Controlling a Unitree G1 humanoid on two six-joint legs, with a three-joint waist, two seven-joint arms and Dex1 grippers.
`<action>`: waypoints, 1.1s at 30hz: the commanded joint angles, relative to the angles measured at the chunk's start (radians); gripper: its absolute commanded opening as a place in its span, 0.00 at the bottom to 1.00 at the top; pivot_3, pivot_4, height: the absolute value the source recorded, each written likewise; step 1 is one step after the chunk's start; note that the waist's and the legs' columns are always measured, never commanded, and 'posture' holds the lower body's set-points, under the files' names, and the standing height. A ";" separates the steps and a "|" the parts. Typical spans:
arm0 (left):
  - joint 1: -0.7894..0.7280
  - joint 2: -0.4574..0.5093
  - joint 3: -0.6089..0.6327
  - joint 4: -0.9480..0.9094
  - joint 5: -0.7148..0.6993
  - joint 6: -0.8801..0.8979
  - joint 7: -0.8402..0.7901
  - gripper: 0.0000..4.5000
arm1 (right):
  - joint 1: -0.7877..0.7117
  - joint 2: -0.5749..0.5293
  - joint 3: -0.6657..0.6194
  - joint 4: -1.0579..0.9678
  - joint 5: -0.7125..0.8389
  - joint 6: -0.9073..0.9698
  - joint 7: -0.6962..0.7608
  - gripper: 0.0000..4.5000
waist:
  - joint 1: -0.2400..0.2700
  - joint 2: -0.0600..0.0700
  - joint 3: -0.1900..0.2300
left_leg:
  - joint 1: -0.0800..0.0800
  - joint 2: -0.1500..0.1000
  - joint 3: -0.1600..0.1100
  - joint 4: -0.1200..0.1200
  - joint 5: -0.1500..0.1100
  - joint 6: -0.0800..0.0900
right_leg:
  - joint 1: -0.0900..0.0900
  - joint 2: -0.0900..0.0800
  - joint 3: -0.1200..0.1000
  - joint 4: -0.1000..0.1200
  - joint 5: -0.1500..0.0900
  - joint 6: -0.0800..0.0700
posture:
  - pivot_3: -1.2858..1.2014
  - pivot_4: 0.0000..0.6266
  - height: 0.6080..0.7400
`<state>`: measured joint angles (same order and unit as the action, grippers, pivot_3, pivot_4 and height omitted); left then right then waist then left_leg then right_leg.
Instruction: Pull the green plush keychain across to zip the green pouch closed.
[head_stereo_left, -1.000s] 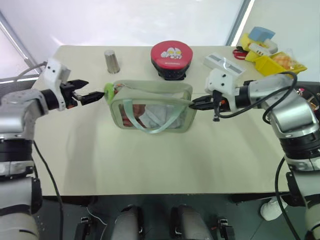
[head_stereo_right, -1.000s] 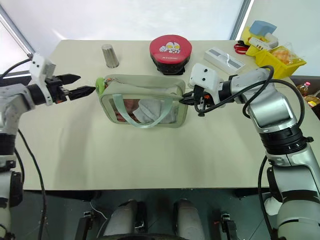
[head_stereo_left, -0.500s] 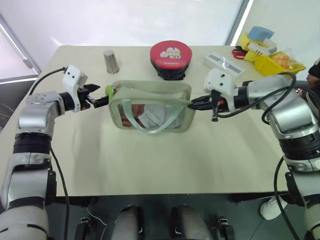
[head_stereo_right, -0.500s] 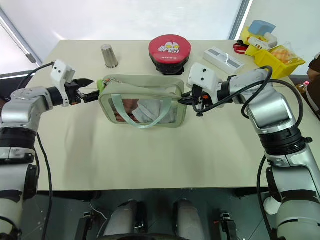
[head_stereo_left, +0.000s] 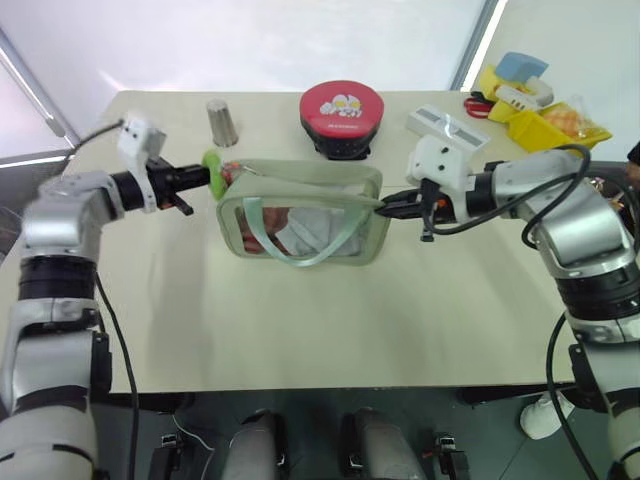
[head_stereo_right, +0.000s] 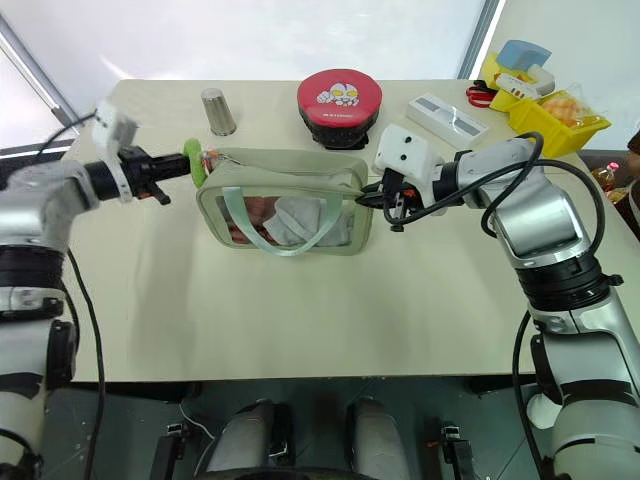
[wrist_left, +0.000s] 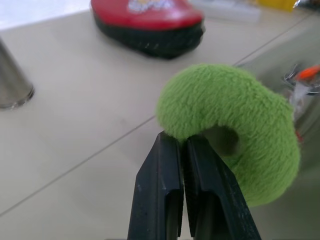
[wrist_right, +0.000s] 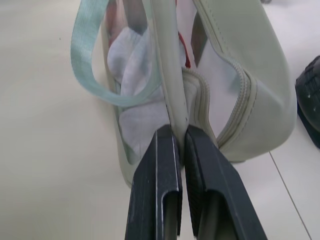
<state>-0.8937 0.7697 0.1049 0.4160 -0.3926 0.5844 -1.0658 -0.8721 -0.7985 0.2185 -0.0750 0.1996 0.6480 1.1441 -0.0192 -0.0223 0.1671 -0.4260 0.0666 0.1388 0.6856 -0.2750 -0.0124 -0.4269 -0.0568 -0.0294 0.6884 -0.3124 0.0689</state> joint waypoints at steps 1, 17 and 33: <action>-0.058 0.015 0.002 -0.151 -0.071 0.069 -0.059 0.00 | 0.000 0.009 -0.012 -0.016 0.007 -0.015 0.000 0.00 | 0.002 0.000 0.000 | 0.000 0.000 0.000 0.000 0.000 0.000 | 0.000 0.000 0.000 0.000 0.000 0.000 | 0.52 0.24 1.00; -0.207 -0.089 -0.155 -0.043 0.093 -0.109 -0.090 0.57 | 0.013 0.019 -0.022 -0.016 0.000 -0.007 -0.040 0.00 | 0.003 0.001 0.000 | 0.001 -0.001 0.000 0.000 0.000 0.000 | 0.001 0.001 0.000 0.000 0.000 0.000 | 0.52 0.24 1.00; 0.137 0.200 -0.031 -0.435 0.032 0.064 -0.115 0.99 | -0.034 0.049 -0.001 0.072 -0.021 -0.068 -0.031 0.00 | 0.007 0.001 0.000 | 0.001 0.000 -0.001 0.000 0.000 0.000 | 0.001 0.000 0.000 0.000 0.000 0.000 | 0.52 0.24 1.00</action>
<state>-0.7606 0.9734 0.0313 0.0357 -0.3544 0.6468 -1.2228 -0.8868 -0.7577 0.2225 0.0029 0.1790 0.5929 1.1073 -0.0127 -0.0218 0.1667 -0.4253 0.0667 0.1373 0.6858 -0.2749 -0.0125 -0.4254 -0.0569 -0.0290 0.6887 -0.3125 0.0689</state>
